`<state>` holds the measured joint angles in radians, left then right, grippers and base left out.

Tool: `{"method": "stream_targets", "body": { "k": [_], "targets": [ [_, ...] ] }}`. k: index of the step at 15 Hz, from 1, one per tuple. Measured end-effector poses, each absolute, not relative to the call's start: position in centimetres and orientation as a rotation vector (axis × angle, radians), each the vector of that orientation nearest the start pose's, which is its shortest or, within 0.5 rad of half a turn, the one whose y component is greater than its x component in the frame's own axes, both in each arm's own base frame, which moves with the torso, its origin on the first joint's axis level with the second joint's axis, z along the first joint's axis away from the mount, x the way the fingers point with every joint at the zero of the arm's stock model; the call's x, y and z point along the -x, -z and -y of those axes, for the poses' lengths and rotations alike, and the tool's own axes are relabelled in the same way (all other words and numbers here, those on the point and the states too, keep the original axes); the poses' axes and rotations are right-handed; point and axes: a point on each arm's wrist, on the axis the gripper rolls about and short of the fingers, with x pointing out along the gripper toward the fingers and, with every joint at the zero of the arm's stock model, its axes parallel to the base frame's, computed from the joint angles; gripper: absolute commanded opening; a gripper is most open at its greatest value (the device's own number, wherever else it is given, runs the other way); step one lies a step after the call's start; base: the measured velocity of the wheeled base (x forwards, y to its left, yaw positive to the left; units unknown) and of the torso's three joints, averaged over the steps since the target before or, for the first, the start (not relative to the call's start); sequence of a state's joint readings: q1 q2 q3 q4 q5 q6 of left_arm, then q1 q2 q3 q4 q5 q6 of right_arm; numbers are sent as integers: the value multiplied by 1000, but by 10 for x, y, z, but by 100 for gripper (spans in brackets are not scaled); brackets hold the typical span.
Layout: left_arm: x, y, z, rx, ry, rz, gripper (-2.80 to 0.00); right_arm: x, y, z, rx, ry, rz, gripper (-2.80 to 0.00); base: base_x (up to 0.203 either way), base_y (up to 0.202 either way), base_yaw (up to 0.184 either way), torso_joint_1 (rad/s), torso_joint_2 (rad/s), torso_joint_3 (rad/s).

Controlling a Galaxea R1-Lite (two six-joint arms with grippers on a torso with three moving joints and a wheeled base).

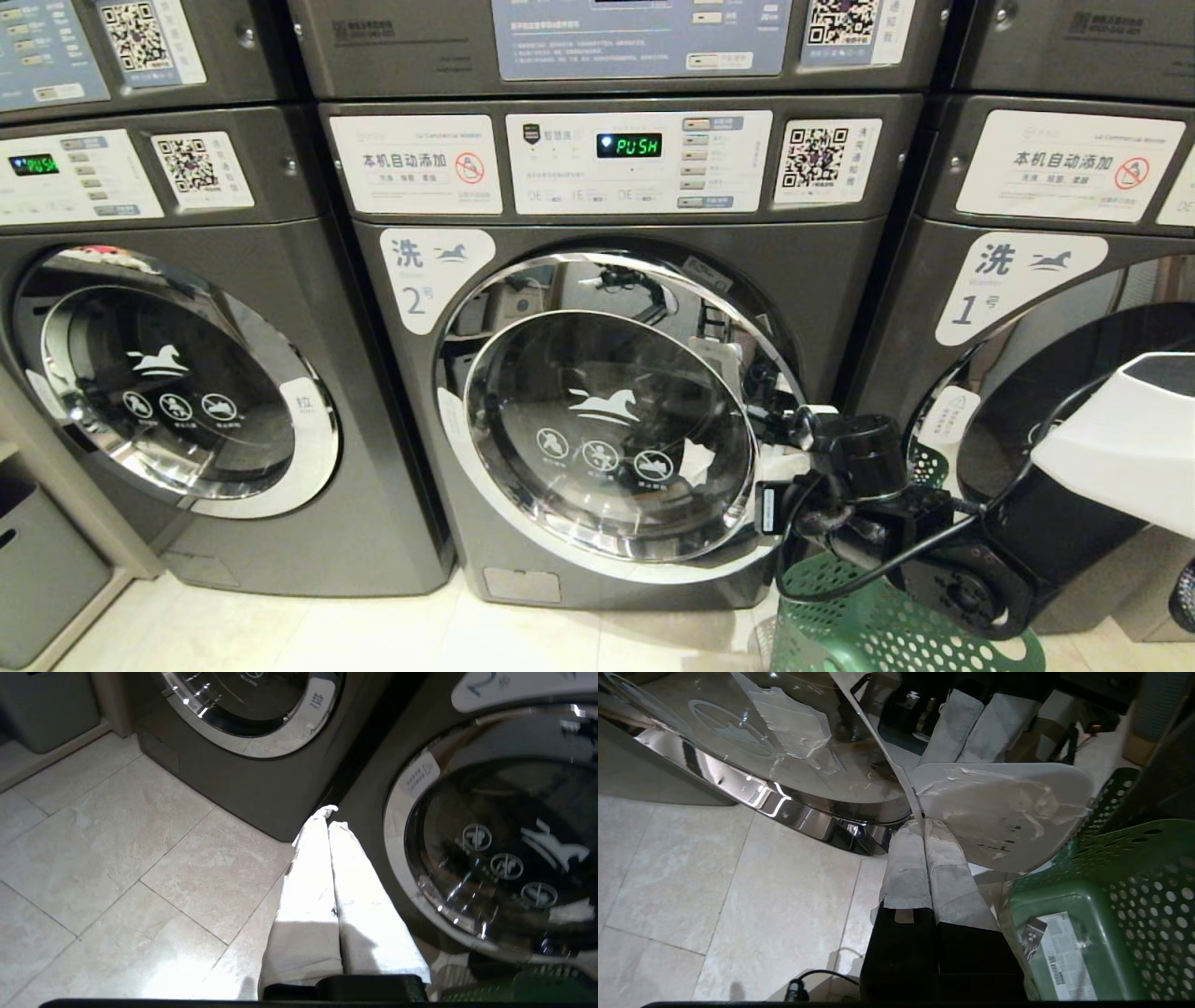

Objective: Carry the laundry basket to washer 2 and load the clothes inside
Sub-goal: Press the washing machine door tightly with the right hand

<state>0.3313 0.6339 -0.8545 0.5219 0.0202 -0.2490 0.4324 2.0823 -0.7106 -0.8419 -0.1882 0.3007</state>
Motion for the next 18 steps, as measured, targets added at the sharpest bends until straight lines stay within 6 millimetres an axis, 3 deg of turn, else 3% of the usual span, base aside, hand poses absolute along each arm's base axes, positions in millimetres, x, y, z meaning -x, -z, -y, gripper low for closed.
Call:
{"method": "stream_targets", "body": {
  "k": [4,9,13,18],
  "targets": [
    [-2,-229,0,139,-297,-262,-280,-339,-54,-127,-125,-118,-491,-280,0,0,0,0,0,0],
    [5,-216,3,96,-283,-263,-280,-367,-44,-132,-116,-111,-460,-280,0,0,0,0,0,0],
    [6,-199,5,22,-137,-284,-280,-394,-37,-124,-76,-93,-364,-280,0,0,0,0,0,0],
    [2,-182,6,23,67,-348,-280,-411,-27,-104,-73,-43,-354,-280,0,0,0,0,0,0]
  ]
}}
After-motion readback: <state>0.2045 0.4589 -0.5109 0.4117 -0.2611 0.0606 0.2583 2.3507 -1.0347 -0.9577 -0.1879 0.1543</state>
